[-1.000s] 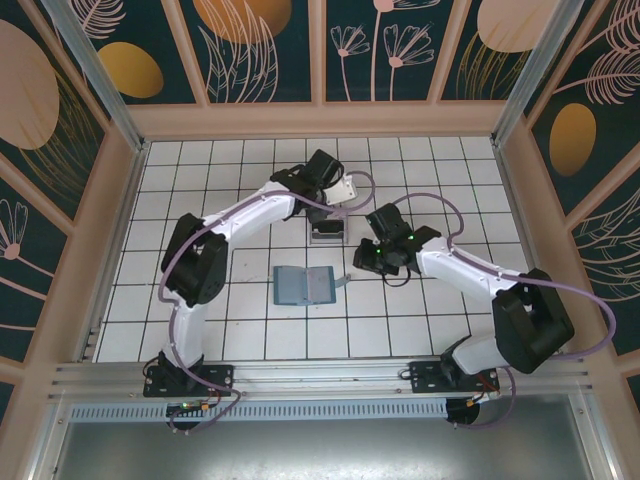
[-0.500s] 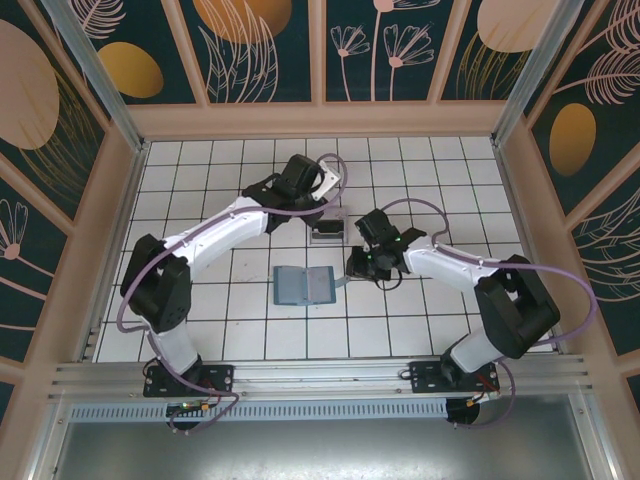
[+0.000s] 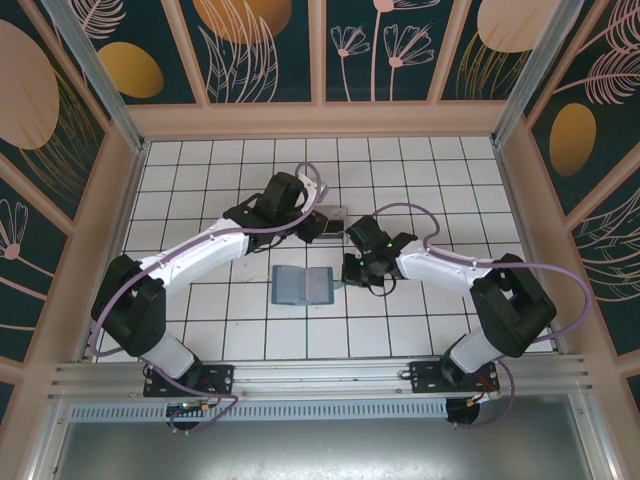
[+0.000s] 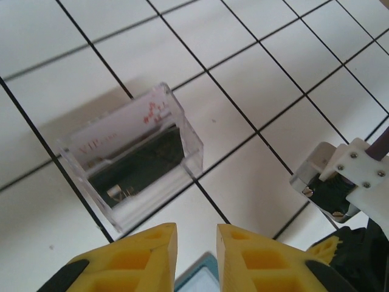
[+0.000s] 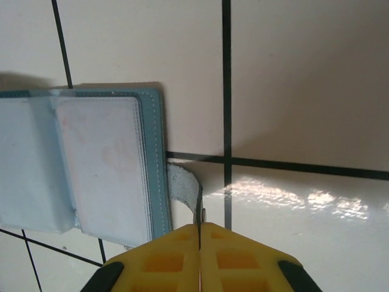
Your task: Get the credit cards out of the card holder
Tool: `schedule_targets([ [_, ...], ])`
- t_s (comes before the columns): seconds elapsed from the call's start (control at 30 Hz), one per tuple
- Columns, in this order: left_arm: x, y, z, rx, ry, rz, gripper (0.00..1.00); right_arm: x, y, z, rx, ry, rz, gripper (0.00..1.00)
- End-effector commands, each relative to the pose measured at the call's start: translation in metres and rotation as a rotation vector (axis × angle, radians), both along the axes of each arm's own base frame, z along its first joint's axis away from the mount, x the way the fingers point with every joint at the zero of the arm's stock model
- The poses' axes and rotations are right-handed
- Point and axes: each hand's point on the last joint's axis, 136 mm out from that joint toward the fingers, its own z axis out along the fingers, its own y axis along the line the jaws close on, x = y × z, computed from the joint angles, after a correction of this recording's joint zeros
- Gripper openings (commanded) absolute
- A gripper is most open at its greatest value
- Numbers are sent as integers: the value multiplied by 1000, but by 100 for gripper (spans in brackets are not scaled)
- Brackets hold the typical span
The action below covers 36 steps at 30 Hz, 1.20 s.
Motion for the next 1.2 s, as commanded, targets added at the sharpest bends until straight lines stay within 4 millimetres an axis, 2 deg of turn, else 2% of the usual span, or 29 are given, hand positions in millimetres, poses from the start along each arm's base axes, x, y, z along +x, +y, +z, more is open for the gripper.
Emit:
schedule_targets([
  [0.0, -9, -4, 11, -94, 37, 23, 27, -8, 0, -4, -12, 10, -18, 7],
  [0.13, -14, -4, 2, -142, 111, 69, 28, -15, 2, -4, -16, 12, -19, 6],
  [0.37, -26, -2, -22, -194, 328, 228, 28, -8, -4, 8, -22, -31, -54, 16],
  [0.6, -58, -16, -48, -169, 445, 203, 29, -2, -6, 10, -15, -47, -69, 23],
  [0.77, -78, -22, -66, -144, 506, 184, 28, -1, -6, 8, -13, -45, -70, 24],
  [0.87, -94, -20, -86, -111, 561, 178, 27, -1, -7, 7, -8, -44, -69, 25],
  [1.17, -106, -13, -113, -46, 613, 198, 22, -1, -3, 2, 11, -33, -63, 25],
])
